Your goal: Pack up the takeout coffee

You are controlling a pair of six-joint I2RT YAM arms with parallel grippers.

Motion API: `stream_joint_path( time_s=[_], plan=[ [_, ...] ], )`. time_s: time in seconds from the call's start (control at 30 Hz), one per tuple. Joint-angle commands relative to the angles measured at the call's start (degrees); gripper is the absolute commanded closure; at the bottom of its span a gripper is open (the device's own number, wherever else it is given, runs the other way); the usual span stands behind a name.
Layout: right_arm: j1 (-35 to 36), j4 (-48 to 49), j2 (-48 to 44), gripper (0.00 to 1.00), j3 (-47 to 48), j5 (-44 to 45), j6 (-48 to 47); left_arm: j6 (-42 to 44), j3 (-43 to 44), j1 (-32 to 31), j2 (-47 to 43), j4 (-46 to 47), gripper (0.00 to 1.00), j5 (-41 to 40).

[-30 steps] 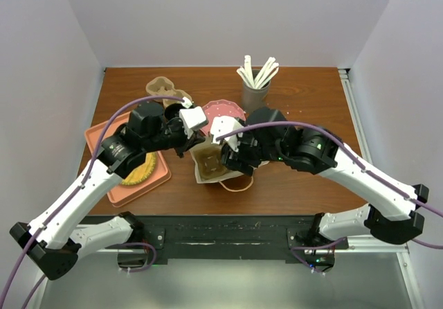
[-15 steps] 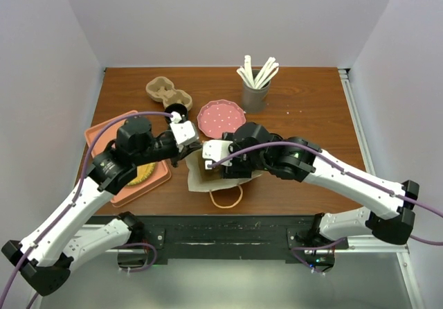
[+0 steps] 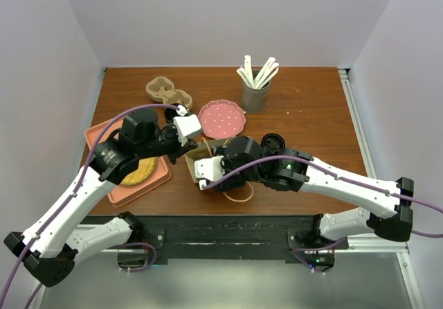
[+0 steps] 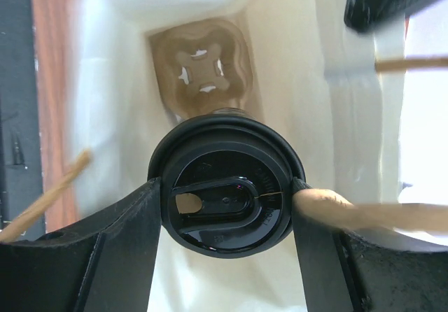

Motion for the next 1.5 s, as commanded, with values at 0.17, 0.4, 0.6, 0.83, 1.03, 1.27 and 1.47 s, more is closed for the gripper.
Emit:
stream_joint_path(
  time_s=[0.17,0.4,0.6,0.83,1.03,1.27,1.47],
  plan=[
    [1.38,2.61,-3.90,0.57,1.97,2.92,4.12,-2.15,3.48,0.10,4.14,-2.00,1.00,0.83],
    [1.74,-2.31,-8.12,0.56,-2.43,4.41,3.87,-1.62,3.40,0.19,2.66,-0.95,1.00,1.17],
    [1.74,-4.25,-5.49,0.56,-2.25,4.50,-1.05,0.05,2.08,0.10,-0.77,4.14,1.00,6.97],
    [1.74,0.48,-1.98,0.57,-2.69,5.29,-4.30,2.68,-0.04,0.19,-1.92,4.07,1.00,15.67],
    [1.65,6.10,-1.71,0.59,-6.11,9.58,-4.40,5.23,2.07,0.10,-0.25,-1.03,1.00,16.64],
    [1.65,7.88,-4.78,0.57,-11.74,10.04,-3.43,4.71,2.95,0.10,-0.24,-1.56,1.00,16.56],
    [1.56,6.30,-5.31,0.57,-11.31,7.49,-0.09,5.58,3.22,0.10,-0.60,-1.82,1.00,14.45]
  ],
)
